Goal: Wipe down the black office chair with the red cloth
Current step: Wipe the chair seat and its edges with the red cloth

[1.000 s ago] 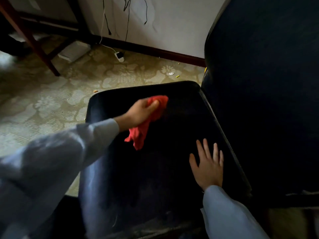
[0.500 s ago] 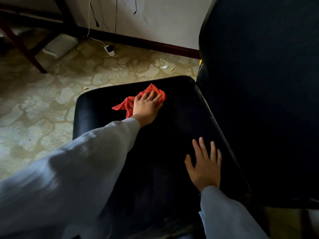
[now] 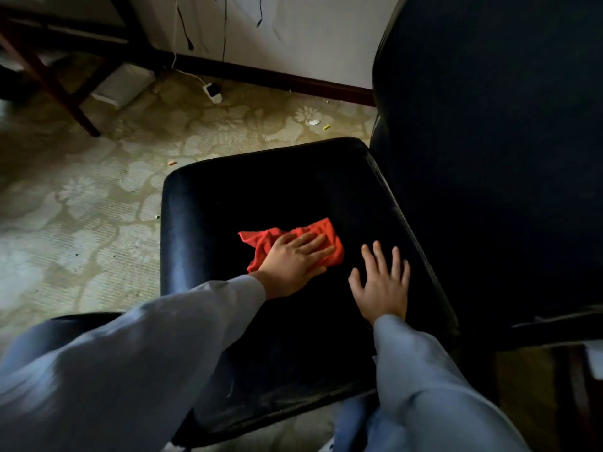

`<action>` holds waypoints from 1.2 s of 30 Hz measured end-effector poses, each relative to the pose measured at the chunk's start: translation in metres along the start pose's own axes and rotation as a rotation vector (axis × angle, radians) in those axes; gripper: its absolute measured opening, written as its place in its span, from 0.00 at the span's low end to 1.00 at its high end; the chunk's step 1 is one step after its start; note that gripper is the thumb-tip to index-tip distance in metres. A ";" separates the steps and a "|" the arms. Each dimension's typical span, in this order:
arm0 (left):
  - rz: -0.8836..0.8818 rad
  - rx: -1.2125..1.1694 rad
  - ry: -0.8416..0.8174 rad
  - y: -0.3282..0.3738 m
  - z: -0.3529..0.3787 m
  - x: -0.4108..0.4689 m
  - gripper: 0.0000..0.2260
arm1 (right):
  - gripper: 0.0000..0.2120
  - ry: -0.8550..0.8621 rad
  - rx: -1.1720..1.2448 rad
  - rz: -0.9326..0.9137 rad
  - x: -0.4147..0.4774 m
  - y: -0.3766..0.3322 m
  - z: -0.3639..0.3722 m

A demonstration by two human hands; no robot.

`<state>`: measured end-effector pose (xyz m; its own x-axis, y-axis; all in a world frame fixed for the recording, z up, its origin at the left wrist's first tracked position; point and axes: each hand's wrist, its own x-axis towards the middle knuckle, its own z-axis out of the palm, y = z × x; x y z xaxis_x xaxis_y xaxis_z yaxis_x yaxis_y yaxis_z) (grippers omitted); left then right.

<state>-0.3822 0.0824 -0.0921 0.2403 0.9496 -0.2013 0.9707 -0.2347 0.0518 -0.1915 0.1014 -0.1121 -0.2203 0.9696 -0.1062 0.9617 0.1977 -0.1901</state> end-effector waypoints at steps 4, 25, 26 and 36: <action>0.146 -0.235 -0.007 -0.016 -0.014 -0.018 0.21 | 0.30 0.010 -0.018 -0.005 0.000 0.000 0.003; -0.436 -0.227 0.141 -0.065 -0.021 0.148 0.22 | 0.31 -0.049 -0.111 0.006 0.007 0.005 0.007; -0.397 -0.221 0.111 -0.065 -0.023 0.145 0.22 | 0.31 -0.050 -0.114 0.010 0.007 0.006 0.009; -0.021 -0.114 0.017 -0.007 -0.015 0.091 0.22 | 0.26 0.052 -0.139 -0.014 0.008 0.004 0.008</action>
<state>-0.3671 0.1740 -0.0967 0.2194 0.9577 -0.1864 0.9687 -0.1910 0.1586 -0.1904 0.1084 -0.1211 -0.2281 0.9722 -0.0532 0.9728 0.2253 -0.0539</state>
